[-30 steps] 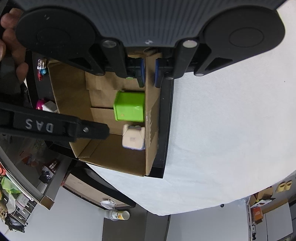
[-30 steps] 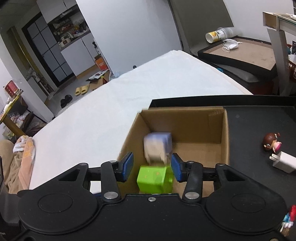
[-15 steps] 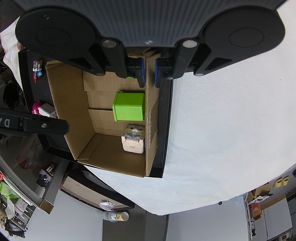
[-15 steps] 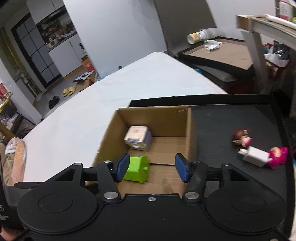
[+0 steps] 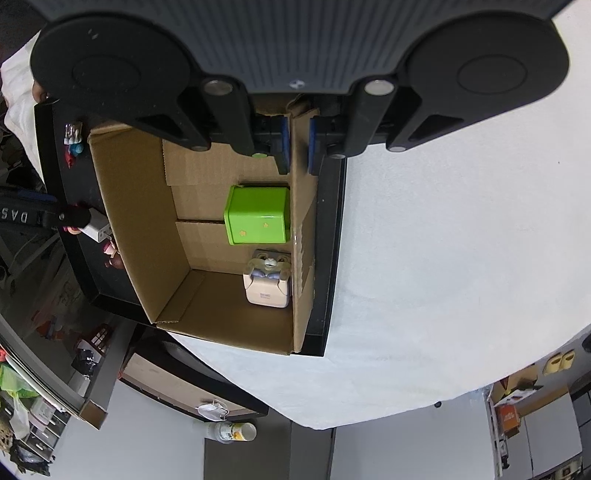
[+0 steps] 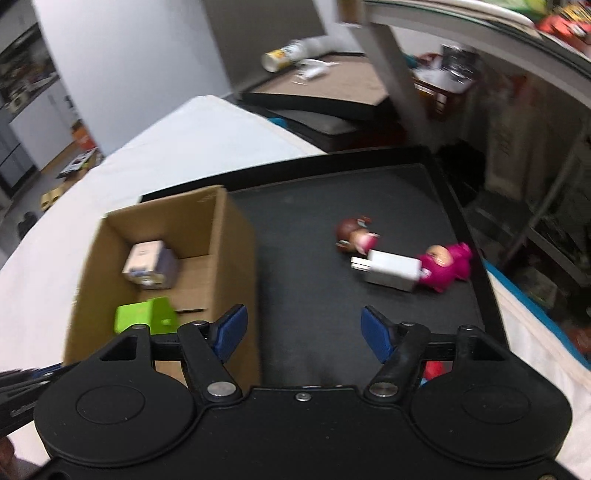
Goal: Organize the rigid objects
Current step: 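Release the lavender cube into the box beside the green cup, then grasp the red crab figure on the jar with the right gripper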
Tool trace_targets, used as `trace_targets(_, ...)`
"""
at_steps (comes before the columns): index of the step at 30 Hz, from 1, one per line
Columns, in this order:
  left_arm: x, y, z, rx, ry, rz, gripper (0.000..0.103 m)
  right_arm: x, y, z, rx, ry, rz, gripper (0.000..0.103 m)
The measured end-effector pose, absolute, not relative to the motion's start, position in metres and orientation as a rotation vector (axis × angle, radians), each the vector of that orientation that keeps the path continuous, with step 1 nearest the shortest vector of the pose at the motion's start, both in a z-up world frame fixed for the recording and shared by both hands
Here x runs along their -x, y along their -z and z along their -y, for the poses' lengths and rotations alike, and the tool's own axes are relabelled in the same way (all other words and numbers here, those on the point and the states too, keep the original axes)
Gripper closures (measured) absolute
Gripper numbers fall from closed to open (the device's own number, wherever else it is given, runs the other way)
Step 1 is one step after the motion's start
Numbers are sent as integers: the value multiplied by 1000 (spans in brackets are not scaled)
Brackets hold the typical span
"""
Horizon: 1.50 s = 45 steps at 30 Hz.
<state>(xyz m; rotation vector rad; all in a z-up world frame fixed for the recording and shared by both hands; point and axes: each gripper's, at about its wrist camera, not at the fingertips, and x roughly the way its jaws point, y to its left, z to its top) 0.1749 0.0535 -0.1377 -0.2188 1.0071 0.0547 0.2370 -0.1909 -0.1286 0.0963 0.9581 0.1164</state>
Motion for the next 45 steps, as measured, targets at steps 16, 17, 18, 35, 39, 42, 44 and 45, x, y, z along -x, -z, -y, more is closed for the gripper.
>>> trace_targets(16, -175, 138, -46, 188, -69, -1020, 94, -247, 191, 239, -126, 114, -1125, 36)
trace_targets(17, -175, 138, -46, 186, -70, -1021, 94, -248, 194, 240, -124, 117, -1135, 36)
trace_targets(18, -174, 138, -46, 185, -70, -1022, 94, -247, 195, 239, -124, 122, -1145, 36)
trace_targets(35, -172, 139, -42, 164, -77, -1030, 94, -248, 209, 242, -173, 45, -1187, 69)
trace_targets(39, -171, 139, -42, 162, -78, -1030, 94, -248, 197, 240, -181, 10, -1136, 70)
trace_targets(42, -171, 139, -42, 155, -79, -1031, 94, -246, 186, 237, -189, -17, -1101, 70)
trace_targets(44, -172, 139, -42, 155, -79, -1031, 94, -245, 181, 235, -193, -31, -1081, 70)
trace_targets(45, -172, 140, -43, 155, -78, -1031, 94, -245, 178, 236, -199, -40, -1070, 70)
